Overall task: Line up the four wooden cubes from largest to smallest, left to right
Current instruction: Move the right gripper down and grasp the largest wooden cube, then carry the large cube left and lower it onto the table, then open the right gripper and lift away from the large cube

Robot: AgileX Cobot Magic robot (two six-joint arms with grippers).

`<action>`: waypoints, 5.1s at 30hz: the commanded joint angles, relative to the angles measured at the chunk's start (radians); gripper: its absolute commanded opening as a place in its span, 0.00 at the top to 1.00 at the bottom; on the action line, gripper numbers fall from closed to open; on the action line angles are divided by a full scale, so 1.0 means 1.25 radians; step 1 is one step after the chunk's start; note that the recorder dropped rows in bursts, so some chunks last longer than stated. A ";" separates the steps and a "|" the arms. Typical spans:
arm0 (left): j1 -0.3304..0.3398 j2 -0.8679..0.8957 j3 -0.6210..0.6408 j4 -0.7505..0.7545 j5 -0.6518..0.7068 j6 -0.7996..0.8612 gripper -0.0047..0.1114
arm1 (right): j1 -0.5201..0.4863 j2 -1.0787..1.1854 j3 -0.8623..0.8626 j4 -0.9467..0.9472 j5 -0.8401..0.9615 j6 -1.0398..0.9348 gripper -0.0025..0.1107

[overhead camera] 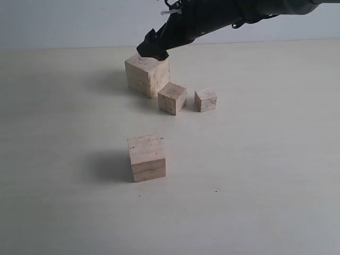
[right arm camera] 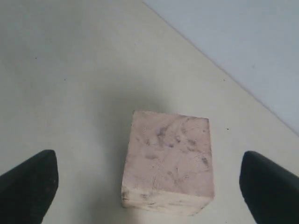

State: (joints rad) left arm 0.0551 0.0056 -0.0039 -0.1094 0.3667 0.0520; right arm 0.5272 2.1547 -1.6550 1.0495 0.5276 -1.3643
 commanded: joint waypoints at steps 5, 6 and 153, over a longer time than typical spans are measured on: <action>-0.005 -0.004 0.003 0.001 -0.010 -0.004 0.96 | 0.002 0.139 -0.139 0.058 0.031 -0.109 0.05; -0.005 -0.004 0.003 0.001 -0.010 -0.004 0.96 | 0.002 0.146 -0.151 0.058 0.031 -0.109 0.05; -0.005 -0.004 0.003 0.001 -0.010 -0.004 0.96 | 0.047 0.113 -0.147 -0.190 0.239 0.001 0.13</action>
State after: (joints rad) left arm 0.0551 0.0056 -0.0039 -0.1094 0.3667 0.0520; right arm 0.5903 2.2723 -1.8680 0.8412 0.8769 -1.4047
